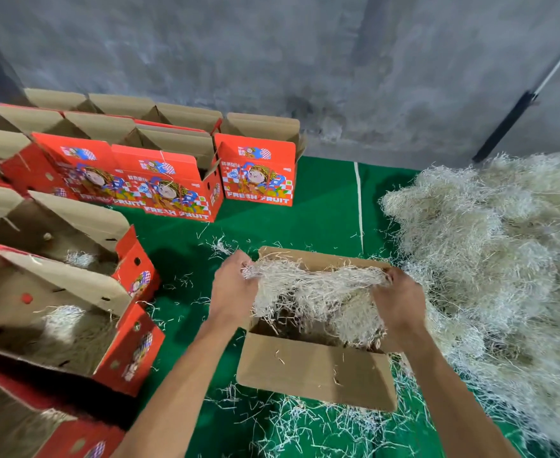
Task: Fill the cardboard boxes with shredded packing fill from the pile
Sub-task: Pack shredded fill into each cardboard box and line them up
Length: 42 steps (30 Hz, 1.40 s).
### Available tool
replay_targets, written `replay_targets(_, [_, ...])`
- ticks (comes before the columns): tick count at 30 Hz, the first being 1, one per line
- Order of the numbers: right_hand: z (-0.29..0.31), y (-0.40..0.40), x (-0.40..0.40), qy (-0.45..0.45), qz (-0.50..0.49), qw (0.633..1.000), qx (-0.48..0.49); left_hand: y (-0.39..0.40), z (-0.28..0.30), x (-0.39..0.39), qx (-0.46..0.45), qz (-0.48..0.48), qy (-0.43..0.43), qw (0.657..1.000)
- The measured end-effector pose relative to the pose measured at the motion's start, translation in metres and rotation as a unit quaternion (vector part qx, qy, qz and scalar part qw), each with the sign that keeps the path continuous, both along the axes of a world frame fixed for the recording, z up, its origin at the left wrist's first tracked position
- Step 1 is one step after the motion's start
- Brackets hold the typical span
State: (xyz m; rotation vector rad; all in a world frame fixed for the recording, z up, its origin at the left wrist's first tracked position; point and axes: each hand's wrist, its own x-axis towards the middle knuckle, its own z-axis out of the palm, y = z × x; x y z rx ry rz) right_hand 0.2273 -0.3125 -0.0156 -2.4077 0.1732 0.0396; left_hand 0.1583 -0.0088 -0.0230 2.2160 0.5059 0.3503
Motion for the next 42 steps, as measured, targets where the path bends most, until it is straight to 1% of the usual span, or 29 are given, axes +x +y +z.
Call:
replay_targets(1, [-0.001,0.000,0.000,-0.005,-0.003,1.000,0.009,-0.003,0.001,0.000,0.011,0.002,-0.004,1.000])
replay_targets(3, [-0.004,0.006,-0.001,0.023,0.025,0.999,-0.002,-0.011,0.002,0.000,0.050,-0.029,0.030,0.998])
replay_targets(5, [-0.006,0.010,-0.004,0.073,0.099,0.992,-0.011,-0.019,0.002,-0.002,0.057,-0.116,0.096,0.987])
replay_targets(6, [-0.007,0.012,-0.006,0.090,0.139,0.986,0.009,-0.022,0.002,-0.003,0.052,-0.158,0.124,0.978])
replay_targets(7, [-0.006,0.013,-0.007,0.098,0.169,0.980,0.026,-0.025,0.003,-0.004,0.067,-0.183,0.134,0.972])
replay_targets(8, [-0.004,0.016,-0.009,0.085,0.185,0.979,0.021,-0.028,0.004,-0.004,0.105,-0.189,0.124,0.969])
replay_targets(9, [-0.003,0.018,-0.009,0.047,0.185,0.982,-0.011,-0.030,0.004,-0.002,0.150,-0.181,0.098,0.967])
replay_targets(10, [-0.004,0.021,-0.008,0.004,0.173,0.984,-0.050,-0.033,0.003,0.000,0.178,-0.174,0.073,0.966])
replay_targets(11, [-0.006,0.023,-0.007,-0.032,0.163,0.983,-0.082,-0.037,0.001,0.003,0.177,-0.180,0.058,0.966])
replay_targets(12, [-0.009,0.027,-0.005,-0.049,0.162,0.980,-0.101,-0.042,-0.001,0.005,0.152,-0.200,0.057,0.966])
replay_targets(13, [-0.012,0.029,-0.004,-0.041,0.170,0.978,-0.117,-0.048,-0.006,0.008,0.110,-0.230,0.069,0.964])
replay_targets(15, [-0.021,0.036,-0.004,0.004,0.200,0.970,-0.141,-0.060,-0.017,0.017,0.056,-0.291,0.127,0.946])
replay_targets(16, [-0.027,0.040,-0.004,0.034,0.216,0.968,-0.122,-0.065,-0.024,0.021,0.044,-0.311,0.157,0.936])
replay_targets(18, [-0.038,0.047,-0.005,0.134,0.216,0.967,0.008,-0.070,-0.038,0.031,0.051,-0.330,0.220,0.916])
replay_targets(20, [-0.047,0.051,-0.005,0.220,0.193,0.948,0.124,-0.073,-0.052,0.037,0.064,-0.357,0.264,0.894])
replay_targets(22, [-0.055,0.050,-0.003,0.246,0.170,0.940,0.164,-0.070,-0.063,0.041,0.056,-0.357,0.278,0.890])
replay_targets(24, [-0.061,0.046,0.001,0.229,0.154,0.948,0.157,-0.063,-0.071,0.045,0.044,-0.332,0.279,0.900])
replay_targets(26, [-0.070,0.043,0.003,0.224,0.195,0.950,0.094,-0.055,-0.076,0.048,0.020,-0.310,0.275,0.910])
replay_targets(27, [-0.076,0.044,0.004,0.227,0.246,0.942,0.022,-0.053,-0.078,0.048,0.000,-0.302,0.278,0.912])
replay_targets(28, [-0.081,0.046,0.003,0.237,0.292,0.925,-0.047,-0.054,-0.079,0.048,-0.007,-0.300,0.284,0.911])
replay_targets(29, [-0.086,0.050,0.002,0.249,0.323,0.907,-0.106,-0.055,-0.080,0.047,0.006,-0.308,0.293,0.905])
replay_targets(30, [-0.091,0.053,0.002,0.261,0.340,0.892,-0.147,-0.056,-0.083,0.047,0.039,-0.321,0.306,0.895])
replay_targets(32, [-0.099,0.057,0.006,0.266,0.345,0.875,-0.210,-0.057,-0.088,0.047,0.091,-0.344,0.342,0.869])
replay_targets(34, [-0.104,0.057,0.011,0.272,0.336,0.865,-0.255,-0.056,-0.085,0.048,0.114,-0.365,0.381,0.842])
replay_targets(35, [-0.105,0.056,0.013,0.284,0.334,0.858,-0.267,-0.055,-0.082,0.050,0.154,-0.375,0.394,0.825])
replay_targets(37, [-0.107,0.055,0.014,0.298,0.340,0.846,-0.282,-0.055,-0.078,0.051,0.261,-0.373,0.398,0.797])
replay_targets(38, [-0.106,0.055,0.014,0.297,0.340,0.844,-0.291,-0.057,-0.078,0.050,0.298,-0.365,0.392,0.790])
replay_targets(39, [-0.107,0.055,0.014,0.290,0.340,0.842,-0.302,-0.059,-0.080,0.047,0.312,-0.357,0.382,0.793])
replay_targets(42, [-0.098,0.055,0.013,0.243,0.338,0.846,-0.334,-0.059,-0.082,0.042,0.310,-0.357,0.318,0.822])
